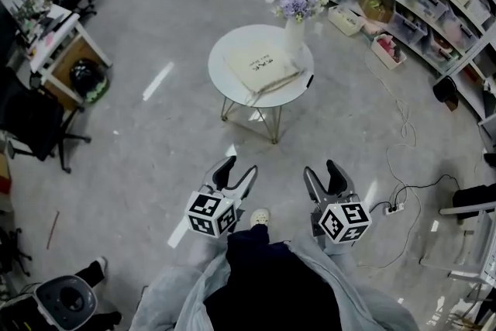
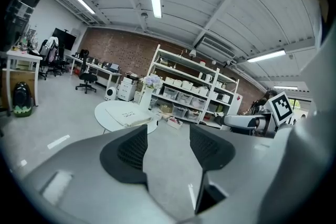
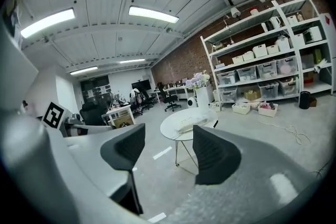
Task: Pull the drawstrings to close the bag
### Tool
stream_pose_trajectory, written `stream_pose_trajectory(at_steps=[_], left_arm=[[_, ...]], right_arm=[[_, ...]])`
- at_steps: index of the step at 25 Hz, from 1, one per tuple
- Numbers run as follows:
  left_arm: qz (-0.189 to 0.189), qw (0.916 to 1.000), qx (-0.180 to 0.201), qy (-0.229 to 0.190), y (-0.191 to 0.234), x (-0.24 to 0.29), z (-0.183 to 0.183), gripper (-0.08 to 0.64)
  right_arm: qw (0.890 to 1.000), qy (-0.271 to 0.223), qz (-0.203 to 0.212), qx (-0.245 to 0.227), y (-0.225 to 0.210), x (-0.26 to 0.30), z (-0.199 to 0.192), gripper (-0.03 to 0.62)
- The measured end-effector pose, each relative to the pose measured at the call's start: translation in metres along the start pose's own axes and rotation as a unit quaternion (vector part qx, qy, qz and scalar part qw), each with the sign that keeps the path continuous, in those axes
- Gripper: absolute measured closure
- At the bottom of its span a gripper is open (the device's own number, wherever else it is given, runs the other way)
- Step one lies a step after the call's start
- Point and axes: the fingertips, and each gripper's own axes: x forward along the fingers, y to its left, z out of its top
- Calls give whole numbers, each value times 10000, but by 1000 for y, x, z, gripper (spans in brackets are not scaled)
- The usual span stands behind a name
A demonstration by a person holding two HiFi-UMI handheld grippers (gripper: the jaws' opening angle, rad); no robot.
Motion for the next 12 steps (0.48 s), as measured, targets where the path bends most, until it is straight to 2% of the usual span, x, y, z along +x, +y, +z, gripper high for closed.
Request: stream_pose_trajectory(at_steps=[5,12], left_arm=[[-58,10000,30,28,10,10,5,307],[-55,9998,-174,91,15,17,2,307]], right_arm=[[10000,-14,32,-40,2,15,3,313],[9998,166,71,-20,-3,25,-5,313]])
